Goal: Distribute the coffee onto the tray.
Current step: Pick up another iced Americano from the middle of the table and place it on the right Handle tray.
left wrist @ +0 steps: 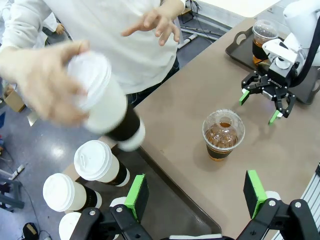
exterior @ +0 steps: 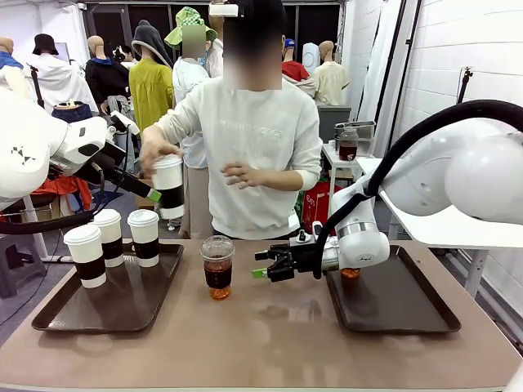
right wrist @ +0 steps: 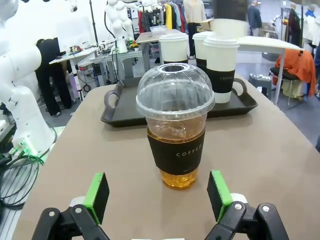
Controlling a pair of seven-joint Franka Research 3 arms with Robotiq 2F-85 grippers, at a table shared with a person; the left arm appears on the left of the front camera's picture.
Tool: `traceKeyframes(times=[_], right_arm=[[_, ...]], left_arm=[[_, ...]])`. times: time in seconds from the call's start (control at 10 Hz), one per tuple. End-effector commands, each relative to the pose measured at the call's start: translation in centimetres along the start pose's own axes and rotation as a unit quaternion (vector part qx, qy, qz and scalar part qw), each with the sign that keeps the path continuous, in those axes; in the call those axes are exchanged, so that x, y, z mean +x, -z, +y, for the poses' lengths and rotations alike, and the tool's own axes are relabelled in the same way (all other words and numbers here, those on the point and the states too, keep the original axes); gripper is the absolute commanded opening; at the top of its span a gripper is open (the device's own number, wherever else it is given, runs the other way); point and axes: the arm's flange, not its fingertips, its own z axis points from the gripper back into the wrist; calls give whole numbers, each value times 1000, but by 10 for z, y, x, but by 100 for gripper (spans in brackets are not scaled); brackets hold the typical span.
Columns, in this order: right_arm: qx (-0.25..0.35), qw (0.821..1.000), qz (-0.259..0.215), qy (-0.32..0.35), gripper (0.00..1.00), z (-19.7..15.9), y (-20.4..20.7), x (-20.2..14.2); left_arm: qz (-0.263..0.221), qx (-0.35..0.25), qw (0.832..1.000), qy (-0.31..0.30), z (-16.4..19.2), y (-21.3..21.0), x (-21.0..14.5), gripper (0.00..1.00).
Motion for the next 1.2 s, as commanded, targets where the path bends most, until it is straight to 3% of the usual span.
traceKeyframes(times=[0.0, 0.8, 1.1], right_arm=[[15, 1000, 1, -11, 100, -14, 10, -5], [14, 1000, 0, -6, 100, -13, 9, -5], [5, 999, -37, -16, 100, -27, 33, -17]], left_arm=[[0, -4, 1000, -3, 2, 0, -1, 100], [0, -4, 1000, -3, 2, 0, -1, 100], [0, -4, 1000, -3, 2, 0, -1, 100]])
